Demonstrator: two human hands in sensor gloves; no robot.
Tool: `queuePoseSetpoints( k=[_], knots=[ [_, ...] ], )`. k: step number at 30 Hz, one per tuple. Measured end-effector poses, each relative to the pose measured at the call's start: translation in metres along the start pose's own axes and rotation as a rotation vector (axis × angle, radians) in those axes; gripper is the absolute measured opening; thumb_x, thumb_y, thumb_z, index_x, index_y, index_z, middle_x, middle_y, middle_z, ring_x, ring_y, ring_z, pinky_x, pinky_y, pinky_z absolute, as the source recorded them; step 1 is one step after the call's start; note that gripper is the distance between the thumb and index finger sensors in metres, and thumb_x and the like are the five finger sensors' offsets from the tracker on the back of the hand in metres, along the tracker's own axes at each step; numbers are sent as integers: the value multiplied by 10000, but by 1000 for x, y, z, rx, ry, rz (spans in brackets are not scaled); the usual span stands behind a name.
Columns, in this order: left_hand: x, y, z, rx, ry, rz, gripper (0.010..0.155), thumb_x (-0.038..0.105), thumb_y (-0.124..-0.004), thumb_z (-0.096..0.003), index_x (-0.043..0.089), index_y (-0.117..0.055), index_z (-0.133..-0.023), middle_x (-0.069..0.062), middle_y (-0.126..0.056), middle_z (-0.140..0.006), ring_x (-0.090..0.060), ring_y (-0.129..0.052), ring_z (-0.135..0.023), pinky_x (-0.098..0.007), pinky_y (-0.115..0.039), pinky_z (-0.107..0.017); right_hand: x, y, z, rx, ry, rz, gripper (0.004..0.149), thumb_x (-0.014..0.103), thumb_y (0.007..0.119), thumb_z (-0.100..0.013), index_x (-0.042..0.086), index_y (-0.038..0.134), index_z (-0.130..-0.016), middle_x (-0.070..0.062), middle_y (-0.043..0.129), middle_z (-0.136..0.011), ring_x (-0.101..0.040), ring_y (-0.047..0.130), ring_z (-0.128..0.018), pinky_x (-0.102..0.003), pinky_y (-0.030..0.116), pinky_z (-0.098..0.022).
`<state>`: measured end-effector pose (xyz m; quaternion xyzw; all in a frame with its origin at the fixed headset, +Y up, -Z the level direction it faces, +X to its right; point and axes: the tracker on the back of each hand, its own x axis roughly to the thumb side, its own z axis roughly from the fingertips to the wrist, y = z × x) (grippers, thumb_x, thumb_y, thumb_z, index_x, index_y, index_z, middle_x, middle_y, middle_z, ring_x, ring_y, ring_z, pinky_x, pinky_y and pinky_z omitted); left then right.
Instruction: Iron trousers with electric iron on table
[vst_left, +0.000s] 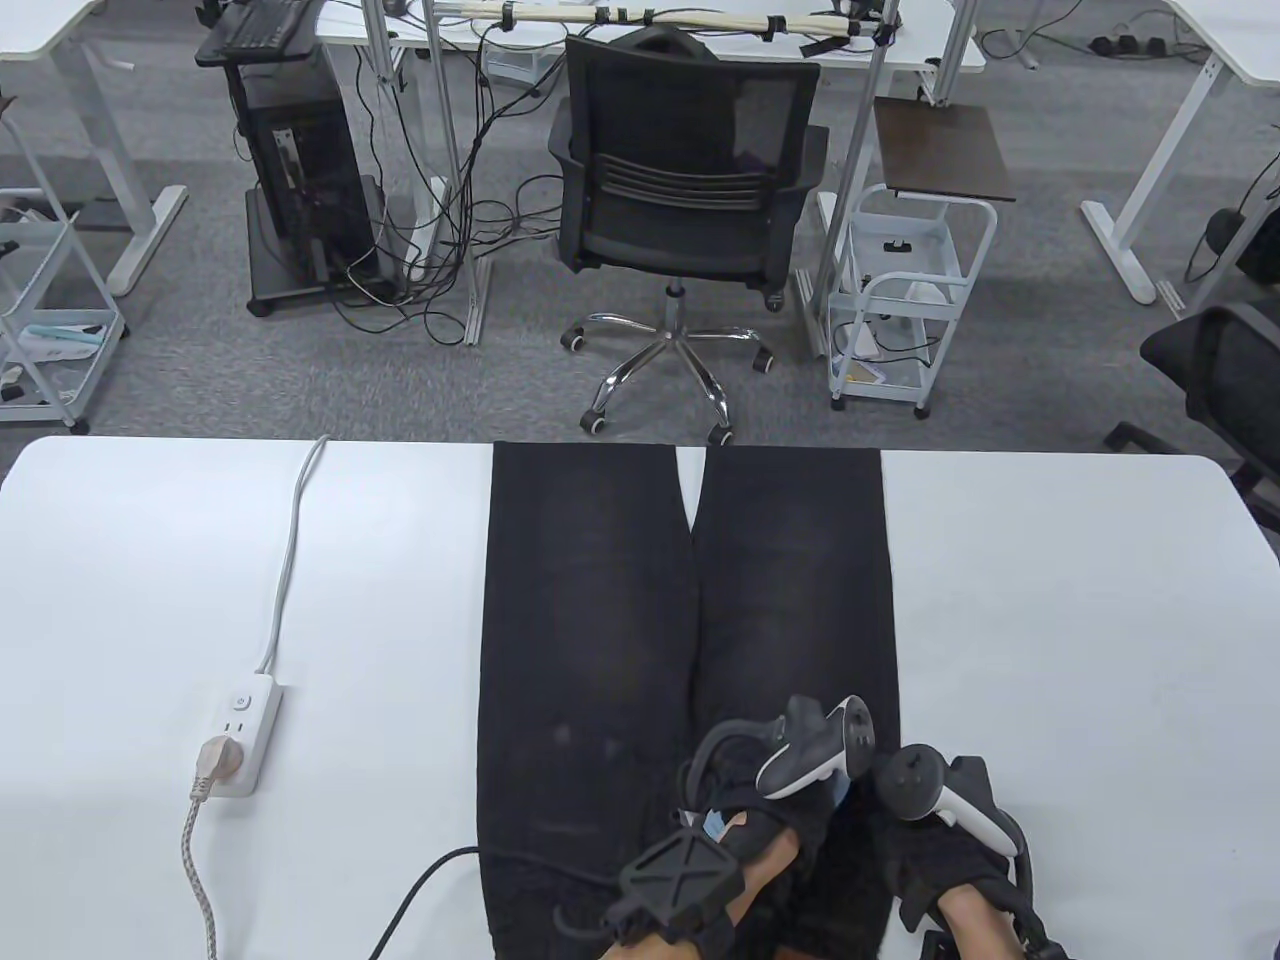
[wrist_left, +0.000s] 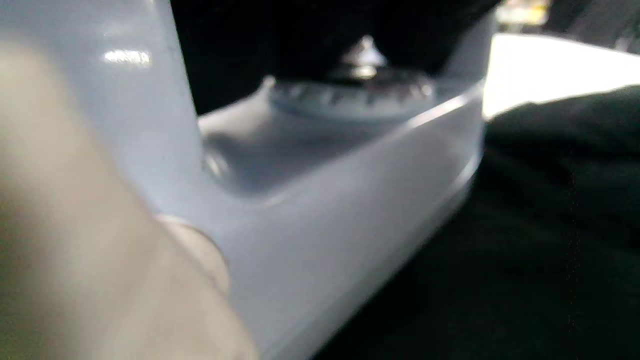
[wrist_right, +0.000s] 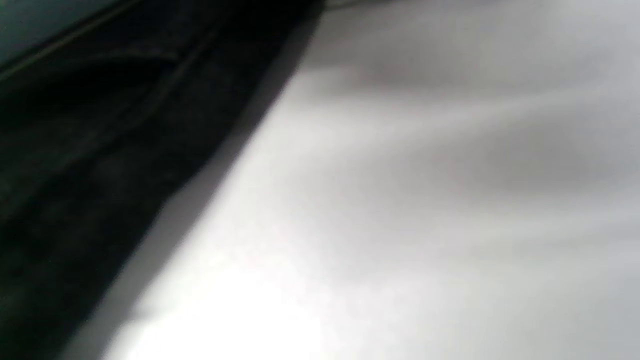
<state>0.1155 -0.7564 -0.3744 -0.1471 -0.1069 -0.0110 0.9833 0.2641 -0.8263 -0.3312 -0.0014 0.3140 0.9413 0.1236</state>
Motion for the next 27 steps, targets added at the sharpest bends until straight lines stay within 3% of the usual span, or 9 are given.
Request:
queuePoseSetpoints(
  k=[8, 15, 22, 27],
  knots=[
    [-14, 21, -68, -28, 48, 12, 390, 432, -764, -601, 96, -740, -797, 10, -930, -468, -148, -971, -372, -485, -834, -508, 3, 0, 0, 2, 13, 19, 672, 283, 451, -615, 167, -25, -1075, -173, -120, -1092, -496, -46, -974, -776, 190, -622],
    [-34, 31, -102, -14, 106, 24, 388, 440, -764, -604, 110, -735, -805, 13, -931, -473, -144, -971, -382, -478, -831, -516, 4, 0, 0, -6, 15, 28, 669, 285, 450, -614, 165, -19, -1077, -180, -109, -1094, -502, -33, -977, -778, 201, -624],
    [-39, 31, -103, -29, 113, 47, 382, 443, -767, -597, 110, -746, -785, 23, -929, -442, -130, -968, -344, -467, -846, -485, 3, -2, -1, -4, 9, 12, 671, 293, 463, -618, 174, -8, -1081, -170, -102, -1098, -495, -30, -978, -772, 196, -629],
    [-37, 27, -81, -91, 46, 65, 382, 418, -775, -579, 80, -762, -758, -3, -941, -419, -152, -980, -325, -494, -846, -456, 2, -2, -1, -10, 2, 8, 671, 301, 466, -619, 176, -6, -1079, -166, -101, -1099, -493, -32, -977, -775, 188, -625]
  ],
)
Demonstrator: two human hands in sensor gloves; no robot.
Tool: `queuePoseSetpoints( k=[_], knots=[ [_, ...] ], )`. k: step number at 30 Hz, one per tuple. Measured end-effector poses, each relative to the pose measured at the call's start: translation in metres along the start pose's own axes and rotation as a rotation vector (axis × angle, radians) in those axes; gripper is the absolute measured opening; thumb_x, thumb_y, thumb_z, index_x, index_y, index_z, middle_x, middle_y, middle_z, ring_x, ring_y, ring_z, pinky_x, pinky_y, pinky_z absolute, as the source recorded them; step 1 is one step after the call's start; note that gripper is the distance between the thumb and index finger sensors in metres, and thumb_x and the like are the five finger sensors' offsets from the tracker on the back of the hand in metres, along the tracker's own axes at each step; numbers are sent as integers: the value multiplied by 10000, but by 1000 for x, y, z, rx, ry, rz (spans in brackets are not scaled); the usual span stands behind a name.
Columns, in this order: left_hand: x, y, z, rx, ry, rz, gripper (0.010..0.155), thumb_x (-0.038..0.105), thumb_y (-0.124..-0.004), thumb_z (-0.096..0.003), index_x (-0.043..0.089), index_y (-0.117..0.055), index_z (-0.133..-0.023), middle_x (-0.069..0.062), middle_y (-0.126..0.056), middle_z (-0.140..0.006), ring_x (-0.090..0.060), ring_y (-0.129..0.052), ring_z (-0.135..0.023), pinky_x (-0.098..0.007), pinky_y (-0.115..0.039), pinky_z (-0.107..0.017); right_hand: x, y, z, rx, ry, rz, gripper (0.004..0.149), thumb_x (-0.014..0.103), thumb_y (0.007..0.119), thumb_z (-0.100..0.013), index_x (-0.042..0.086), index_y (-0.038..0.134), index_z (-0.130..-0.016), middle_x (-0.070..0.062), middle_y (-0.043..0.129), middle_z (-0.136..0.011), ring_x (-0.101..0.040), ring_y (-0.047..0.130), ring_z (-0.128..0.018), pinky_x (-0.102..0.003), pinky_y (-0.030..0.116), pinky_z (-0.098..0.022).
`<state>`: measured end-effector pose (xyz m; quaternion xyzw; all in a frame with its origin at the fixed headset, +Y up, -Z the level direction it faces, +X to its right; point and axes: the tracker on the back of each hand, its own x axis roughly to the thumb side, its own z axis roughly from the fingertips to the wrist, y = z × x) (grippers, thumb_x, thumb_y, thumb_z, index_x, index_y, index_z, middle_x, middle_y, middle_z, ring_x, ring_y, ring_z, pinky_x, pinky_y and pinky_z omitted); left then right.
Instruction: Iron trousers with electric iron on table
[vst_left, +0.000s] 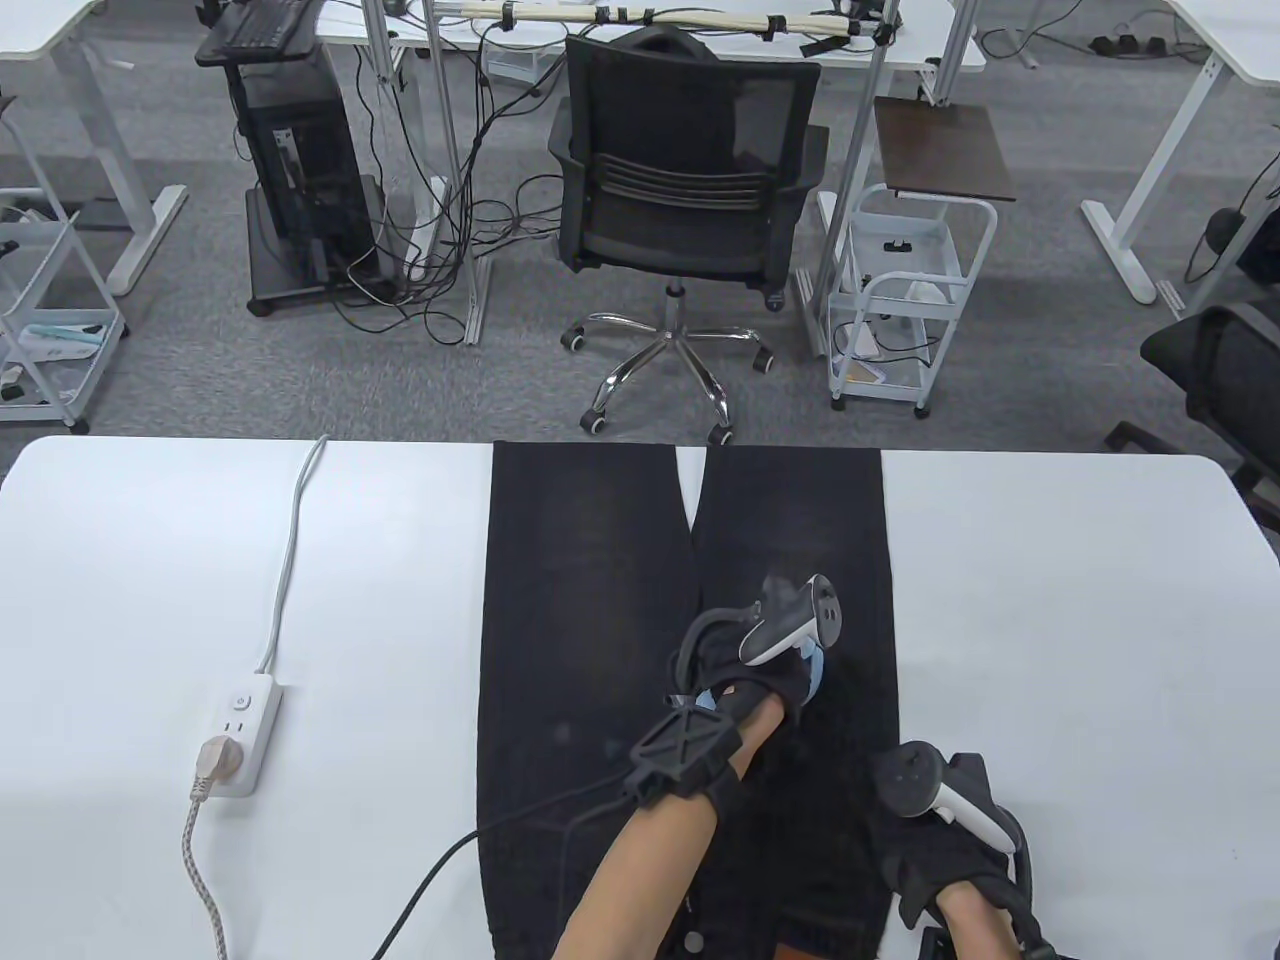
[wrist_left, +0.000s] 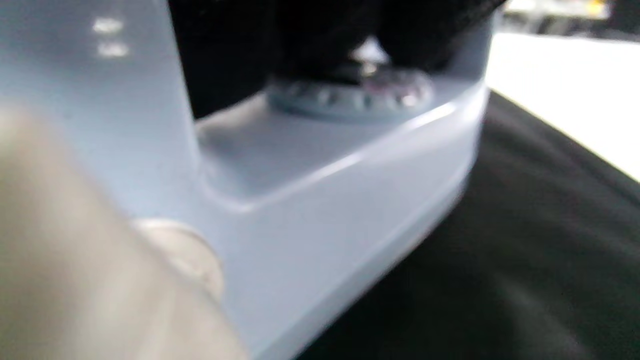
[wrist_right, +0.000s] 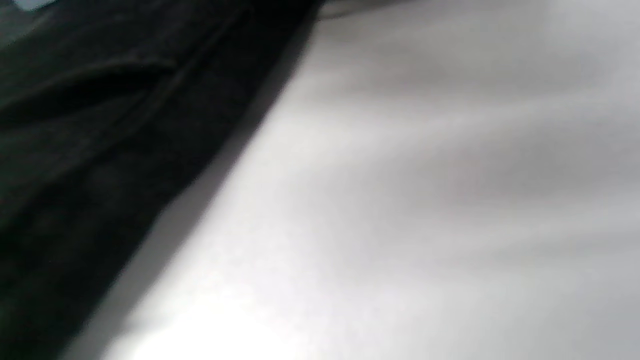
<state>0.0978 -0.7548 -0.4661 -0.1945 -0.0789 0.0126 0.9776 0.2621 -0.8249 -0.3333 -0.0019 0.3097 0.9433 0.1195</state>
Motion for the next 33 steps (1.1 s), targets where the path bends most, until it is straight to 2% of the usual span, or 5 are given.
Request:
queuePoseSetpoints(
  k=[8, 17, 23, 27, 33],
  knots=[
    [15, -20, 52, -79, -104, -6, 386, 412, -771, -576, 69, -763, -753, -8, -944, -414, -157, -985, -319, -502, -848, -442, -3, 0, 1, -8, -5, -23, 670, 307, 465, -618, 185, -7, -1077, -154, -107, -1098, -481, -39, -976, -770, 167, -622],
    [19, -44, 106, 49, -155, -112, 390, 417, -773, -579, 67, -764, -751, -1, -944, -407, -148, -985, -309, -495, -852, -433, -4, 0, 1, -6, -9, -26, 670, 309, 468, -618, 186, -3, -1078, -158, -107, -1099, -483, -43, -976, -772, 166, -621],
    [13, -41, 97, -13, -173, -67, 386, 419, -776, -585, 73, -764, -756, 3, -944, -414, -147, -985, -312, -487, -853, -442, -3, 0, 1, -3, -7, -20, 671, 308, 467, -618, 184, -5, -1078, -164, -109, -1097, -489, -45, -974, -775, 171, -620],
    [16, -38, 89, 16, -170, -74, 383, 419, -778, -594, 79, -758, -769, 6, -940, -427, -147, -980, -325, -482, -851, -458, -1, 0, 1, 2, -1, 1, 670, 305, 459, -618, 176, -13, -1075, -175, -110, -1094, -499, -41, -974, -779, 185, -620],
    [24, -19, 42, 55, -114, -82, 389, 431, -769, -595, 89, -749, -779, 16, -934, -438, -138, -975, -339, -477, -847, -474, 1, 1, 1, 2, 10, 8, 670, 303, 451, -618, 171, -22, -1074, -176, -115, -1092, -502, -41, -972, -777, 189, -622]
  ],
)
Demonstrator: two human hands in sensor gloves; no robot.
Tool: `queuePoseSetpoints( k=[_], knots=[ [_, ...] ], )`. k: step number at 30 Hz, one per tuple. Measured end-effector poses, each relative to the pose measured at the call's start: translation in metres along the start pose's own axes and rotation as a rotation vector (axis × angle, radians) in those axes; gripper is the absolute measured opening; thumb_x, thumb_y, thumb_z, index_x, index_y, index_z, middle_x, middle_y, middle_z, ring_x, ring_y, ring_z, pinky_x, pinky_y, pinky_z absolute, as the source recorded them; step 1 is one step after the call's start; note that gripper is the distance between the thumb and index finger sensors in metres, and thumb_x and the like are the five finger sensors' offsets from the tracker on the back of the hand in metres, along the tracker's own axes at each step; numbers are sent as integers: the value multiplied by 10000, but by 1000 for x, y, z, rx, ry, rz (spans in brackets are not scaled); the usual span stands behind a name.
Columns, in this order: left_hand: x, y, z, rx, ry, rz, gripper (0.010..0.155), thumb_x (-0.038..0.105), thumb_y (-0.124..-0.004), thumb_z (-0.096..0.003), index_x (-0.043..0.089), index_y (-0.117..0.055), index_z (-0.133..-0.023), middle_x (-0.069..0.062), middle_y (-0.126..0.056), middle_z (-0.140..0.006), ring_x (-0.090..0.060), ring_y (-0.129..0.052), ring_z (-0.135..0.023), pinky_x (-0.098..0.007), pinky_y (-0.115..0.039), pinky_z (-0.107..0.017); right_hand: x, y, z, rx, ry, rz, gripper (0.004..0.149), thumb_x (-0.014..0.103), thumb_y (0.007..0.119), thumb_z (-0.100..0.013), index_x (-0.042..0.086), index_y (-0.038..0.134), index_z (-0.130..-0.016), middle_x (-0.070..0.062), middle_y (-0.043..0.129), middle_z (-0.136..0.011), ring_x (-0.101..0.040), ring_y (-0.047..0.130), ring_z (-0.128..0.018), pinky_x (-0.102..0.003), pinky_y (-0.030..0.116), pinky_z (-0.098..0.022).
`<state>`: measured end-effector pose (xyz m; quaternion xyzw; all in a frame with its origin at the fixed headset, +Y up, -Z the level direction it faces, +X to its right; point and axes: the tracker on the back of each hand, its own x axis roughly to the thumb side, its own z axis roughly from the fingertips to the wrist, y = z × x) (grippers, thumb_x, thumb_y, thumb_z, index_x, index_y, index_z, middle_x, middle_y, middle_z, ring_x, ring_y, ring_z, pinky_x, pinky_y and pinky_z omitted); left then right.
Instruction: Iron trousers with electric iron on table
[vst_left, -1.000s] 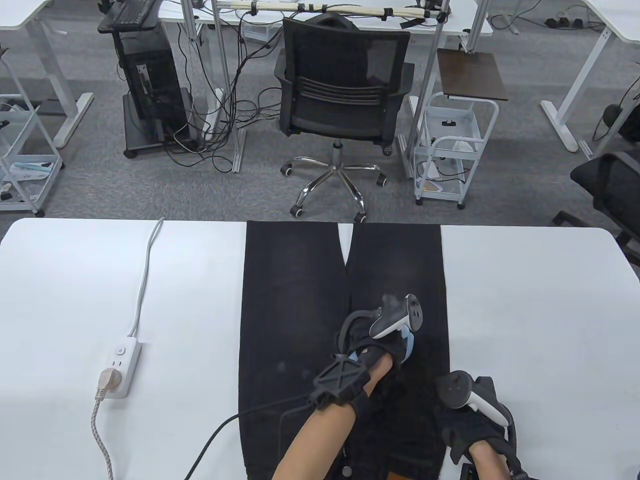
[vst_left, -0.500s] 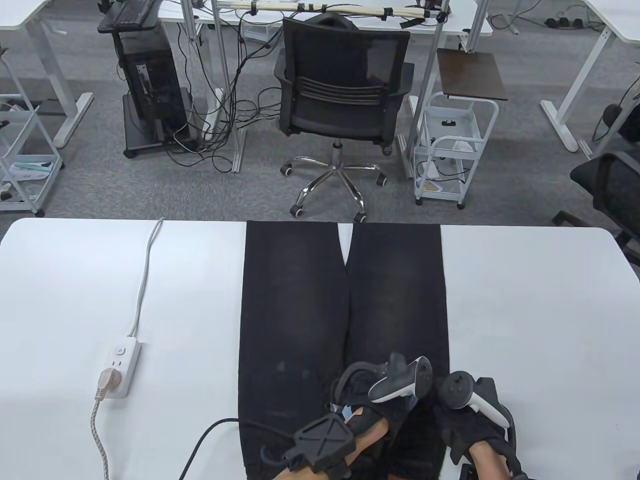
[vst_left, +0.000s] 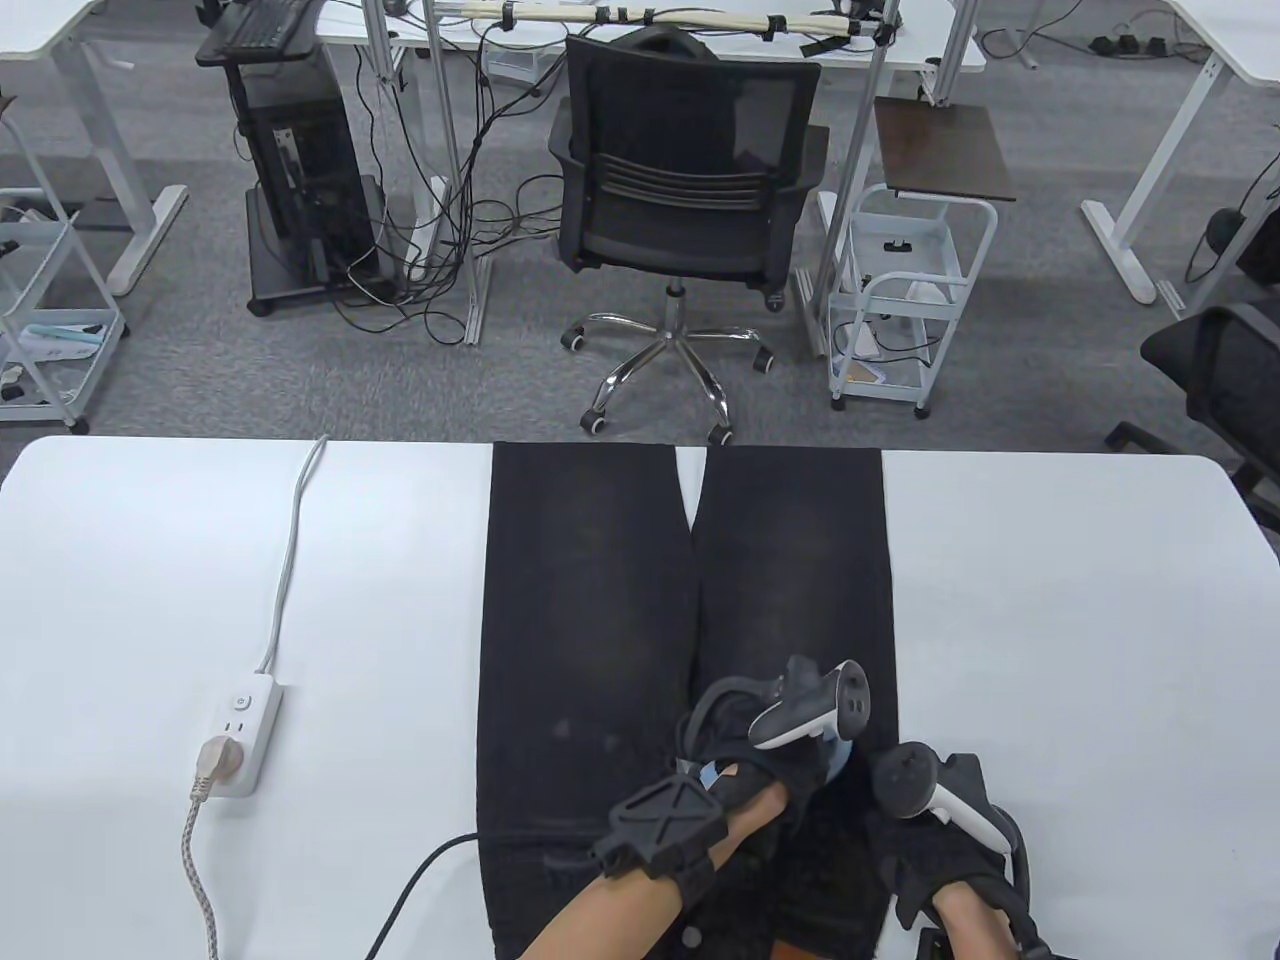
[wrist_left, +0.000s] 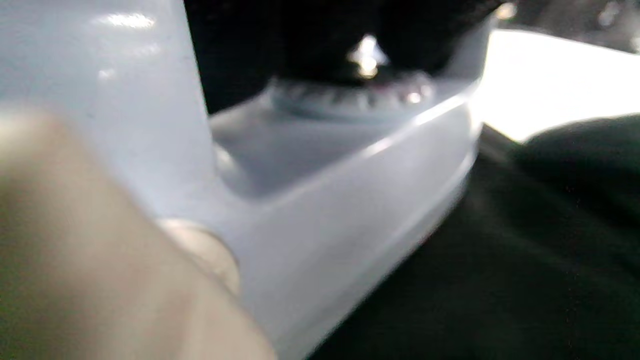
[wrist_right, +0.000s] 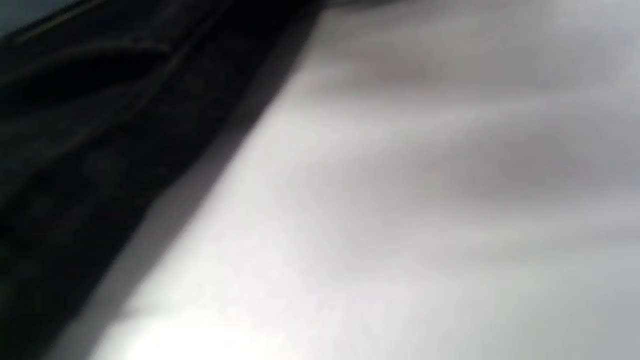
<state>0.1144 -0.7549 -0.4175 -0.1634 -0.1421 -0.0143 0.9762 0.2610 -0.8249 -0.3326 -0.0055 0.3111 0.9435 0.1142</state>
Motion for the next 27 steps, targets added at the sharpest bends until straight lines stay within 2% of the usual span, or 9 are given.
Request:
queuePoseSetpoints(
  k=[2, 7, 12, 17, 27],
  knots=[
    [-8, 7, -21, -53, 32, 35, 392, 433, -766, -599, 90, -742, -788, 14, -932, -450, -142, -973, -352, -479, -841, -488, 1, 0, 0, 1, 2, 0, 671, 301, 451, -618, 167, -22, -1075, -180, -116, -1092, -504, -40, -972, -778, 189, -622],
    [-29, 20, -60, -16, 106, 44, 390, 440, -768, -599, 100, -741, -788, 21, -933, -452, -136, -974, -354, -470, -842, -493, 2, 0, 0, 10, 8, 13, 671, 299, 449, -620, 165, -25, -1076, -189, -116, -1091, -512, -36, -972, -779, 199, -624],
    [-47, 27, -78, -21, 166, 88, 385, 443, -769, -600, 108, -740, -788, 21, -934, -457, -137, -975, -359, -466, -842, -497, 3, -1, -1, 13, 6, 24, 670, 310, 445, -623, 167, -27, -1076, -191, -115, -1092, -516, -32, -972, -778, 204, -628],
    [-46, 25, -73, -41, 142, 95, 377, 436, -773, -592, 99, -755, -761, 23, -936, -419, -125, -975, -323, -461, -857, -466, 2, -1, -2, 14, -4, 11, 671, 325, 448, -626, 180, -27, -1077, -173, -120, -1094, -505, -40, -973, -776, 188, -628],
    [-13, 6, -20, -104, 61, 141, 379, 417, -782, -584, 73, -768, -744, 7, -942, -398, -140, -979, -300, -477, -860, -440, -3, -4, -3, 24, -12, -44, 686, 341, 462, -631, 186, -41, -1072, -146, -136, -1093, -480, -88, -970, -772, 149, -619]
  ],
)
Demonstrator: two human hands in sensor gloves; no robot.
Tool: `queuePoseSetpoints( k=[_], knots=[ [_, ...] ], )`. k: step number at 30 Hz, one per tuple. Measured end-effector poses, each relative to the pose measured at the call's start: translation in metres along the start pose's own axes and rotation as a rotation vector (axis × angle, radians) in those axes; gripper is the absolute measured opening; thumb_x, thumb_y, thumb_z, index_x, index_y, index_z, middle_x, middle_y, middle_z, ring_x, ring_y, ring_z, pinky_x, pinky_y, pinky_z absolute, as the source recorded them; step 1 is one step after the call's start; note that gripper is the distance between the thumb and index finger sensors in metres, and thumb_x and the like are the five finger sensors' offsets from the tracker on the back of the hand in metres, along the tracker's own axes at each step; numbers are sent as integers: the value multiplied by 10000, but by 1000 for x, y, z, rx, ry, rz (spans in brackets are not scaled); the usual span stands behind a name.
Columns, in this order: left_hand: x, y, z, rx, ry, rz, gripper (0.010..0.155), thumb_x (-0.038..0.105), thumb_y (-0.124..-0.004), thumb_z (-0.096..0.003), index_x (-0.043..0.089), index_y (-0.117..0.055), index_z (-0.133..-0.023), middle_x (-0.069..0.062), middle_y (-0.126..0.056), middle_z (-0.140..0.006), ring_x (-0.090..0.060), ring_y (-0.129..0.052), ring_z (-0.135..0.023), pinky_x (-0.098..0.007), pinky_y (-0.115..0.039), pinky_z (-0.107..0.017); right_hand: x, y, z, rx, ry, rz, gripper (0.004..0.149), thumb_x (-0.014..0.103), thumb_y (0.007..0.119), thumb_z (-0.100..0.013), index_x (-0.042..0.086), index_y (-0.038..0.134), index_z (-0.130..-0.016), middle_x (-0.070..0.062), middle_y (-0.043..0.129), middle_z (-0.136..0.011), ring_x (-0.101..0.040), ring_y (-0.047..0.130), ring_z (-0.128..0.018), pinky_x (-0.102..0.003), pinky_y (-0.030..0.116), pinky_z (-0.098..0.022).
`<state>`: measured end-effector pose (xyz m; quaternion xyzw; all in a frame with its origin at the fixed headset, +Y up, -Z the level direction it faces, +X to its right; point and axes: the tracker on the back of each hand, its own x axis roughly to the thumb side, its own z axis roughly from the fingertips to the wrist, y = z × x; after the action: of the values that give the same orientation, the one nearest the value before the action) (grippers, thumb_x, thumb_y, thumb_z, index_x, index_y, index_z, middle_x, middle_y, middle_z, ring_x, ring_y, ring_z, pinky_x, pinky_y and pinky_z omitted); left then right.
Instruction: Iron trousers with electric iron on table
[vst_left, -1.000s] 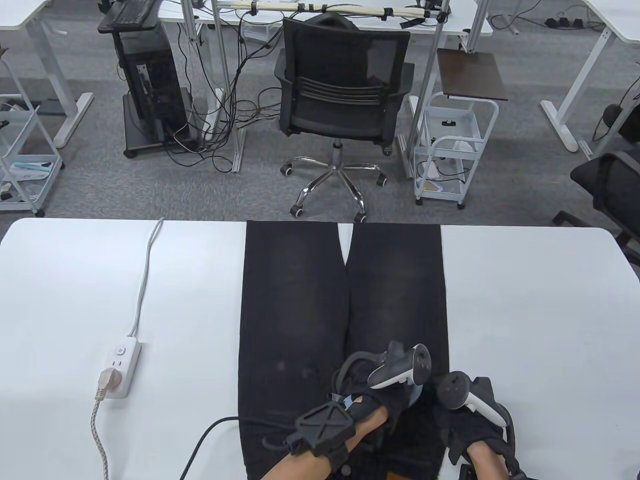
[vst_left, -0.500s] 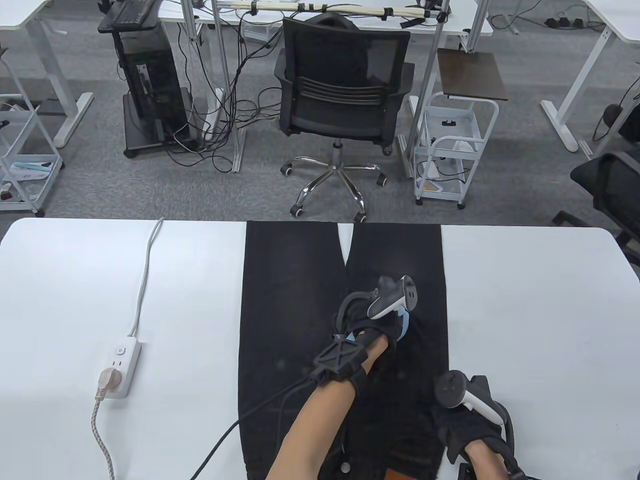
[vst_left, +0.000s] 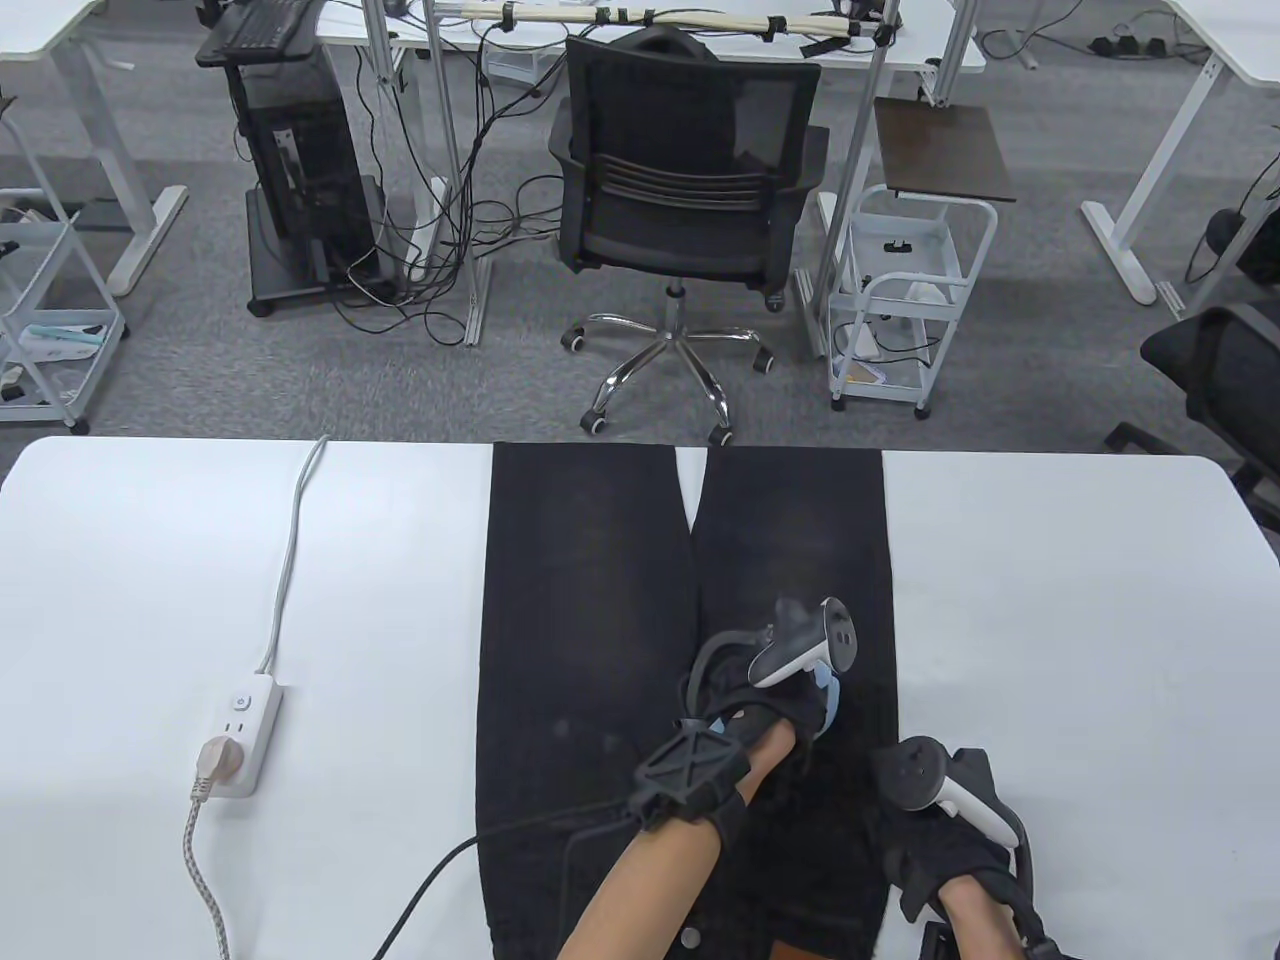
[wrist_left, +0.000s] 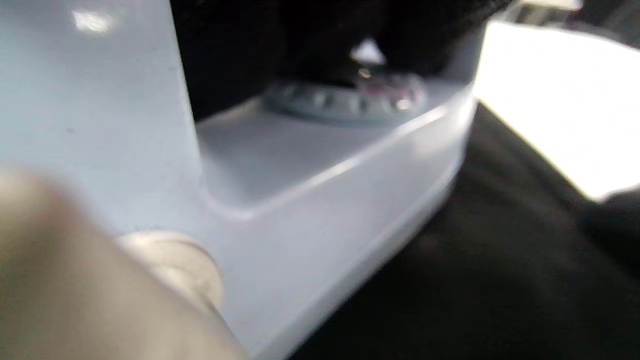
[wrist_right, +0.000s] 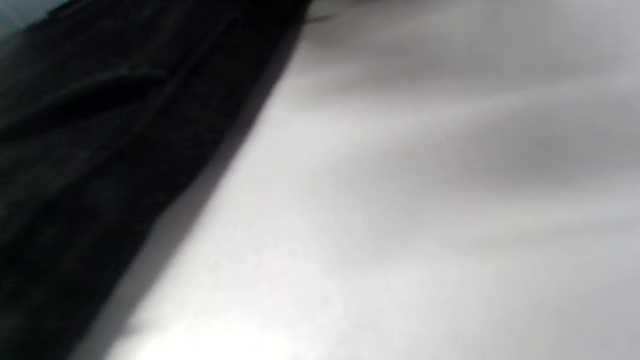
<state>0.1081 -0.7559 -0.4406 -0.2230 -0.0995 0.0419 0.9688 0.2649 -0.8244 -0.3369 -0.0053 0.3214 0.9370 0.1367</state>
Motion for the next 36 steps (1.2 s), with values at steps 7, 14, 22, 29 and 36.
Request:
queuePoseSetpoints(
  k=[7, 14, 22, 29, 36],
  knots=[
    [10, -17, 36, 29, -26, -39, 378, 416, -783, -580, 72, -771, -737, 9, -943, -391, -138, -981, -294, -476, -860, -439, -1, 0, 0, 0, -4, -8, 677, 331, 461, -628, 195, -32, -1072, -145, -135, -1094, -479, -89, -970, -771, 146, -619],
    [5, -32, 65, 36, -68, -35, 381, 430, -792, -579, 85, -776, -738, 17, -946, -395, -134, -985, -299, -469, -860, -449, -2, 0, 0, -17, -2, 2, 671, 332, 459, -624, 200, -22, -1073, -152, -123, -1098, -479, -78, -975, -771, 157, -620],
    [-45, -9, 118, 215, -180, 161, 390, 446, -800, -564, 98, -787, -739, 24, -963, -407, -130, -1007, -315, -474, -870, -456, -2, 2, 2, -66, -2, 26, 672, 337, 469, -618, 178, 13, -1085, -171, -73, -1112, -493, -18, -989, -774, 196, -627],
    [-164, 40, 186, 468, -188, 441, 389, 444, -803, -567, 97, -788, -742, 21, -966, -417, -135, -1009, -327, -481, -867, -466, 3, -2, 8, -191, 23, 96, 644, 335, 502, -614, 143, 137, -1108, -207, 104, -1152, -519, 193, -1027, -753, 352, -655],
    [-280, 22, 200, 620, -115, 598, 384, 443, -804, -572, 101, -787, -744, 23, -964, -420, -133, -1007, -327, -474, -868, -470, 61, -23, 22, -350, -82, 65, 654, 350, 526, -614, 99, 186, -1112, -257, 232, -1149, -549, 350, -1017, -740, 423, -652]
  ],
)
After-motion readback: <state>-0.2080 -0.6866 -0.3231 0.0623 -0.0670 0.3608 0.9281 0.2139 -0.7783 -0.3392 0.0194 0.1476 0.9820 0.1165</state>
